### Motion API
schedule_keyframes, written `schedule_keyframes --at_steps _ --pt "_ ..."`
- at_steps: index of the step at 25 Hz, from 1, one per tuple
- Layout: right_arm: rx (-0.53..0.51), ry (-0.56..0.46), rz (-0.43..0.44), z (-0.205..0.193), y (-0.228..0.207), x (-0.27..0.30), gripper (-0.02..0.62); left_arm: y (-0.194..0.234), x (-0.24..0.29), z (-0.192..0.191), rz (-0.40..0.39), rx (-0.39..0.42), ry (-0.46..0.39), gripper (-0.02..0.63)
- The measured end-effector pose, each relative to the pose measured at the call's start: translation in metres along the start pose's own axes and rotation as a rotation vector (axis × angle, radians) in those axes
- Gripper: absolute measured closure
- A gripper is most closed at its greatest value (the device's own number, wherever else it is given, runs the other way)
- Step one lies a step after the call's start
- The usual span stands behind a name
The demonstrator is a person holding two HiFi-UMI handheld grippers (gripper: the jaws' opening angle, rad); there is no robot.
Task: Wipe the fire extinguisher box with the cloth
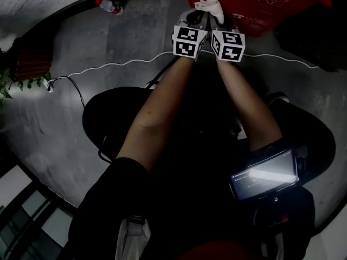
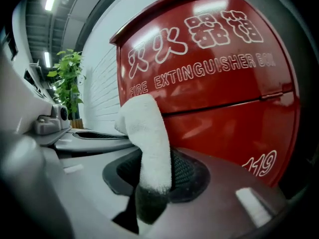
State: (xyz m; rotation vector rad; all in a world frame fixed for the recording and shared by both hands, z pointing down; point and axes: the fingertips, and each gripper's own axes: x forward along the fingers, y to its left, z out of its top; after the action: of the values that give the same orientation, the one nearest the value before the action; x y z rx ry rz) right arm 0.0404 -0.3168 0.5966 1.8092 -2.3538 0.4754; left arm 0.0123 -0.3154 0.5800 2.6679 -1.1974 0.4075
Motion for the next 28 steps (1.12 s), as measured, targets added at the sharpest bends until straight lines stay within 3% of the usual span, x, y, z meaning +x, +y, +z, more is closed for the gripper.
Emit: schedule_keyframes --at_steps 16,28 --pt "0.026 -0.035 -0.168 0.013 -0.104 -0.064 0.482 -0.106 0.053 0.020 -0.154 0.068 -0.053 0.609" --pt "0.099 -0.056 -0.320 0.007 -0.192 -0.113 0.481 -0.182 0.090 0.025 -0.269 0.031 -0.063 0.609"
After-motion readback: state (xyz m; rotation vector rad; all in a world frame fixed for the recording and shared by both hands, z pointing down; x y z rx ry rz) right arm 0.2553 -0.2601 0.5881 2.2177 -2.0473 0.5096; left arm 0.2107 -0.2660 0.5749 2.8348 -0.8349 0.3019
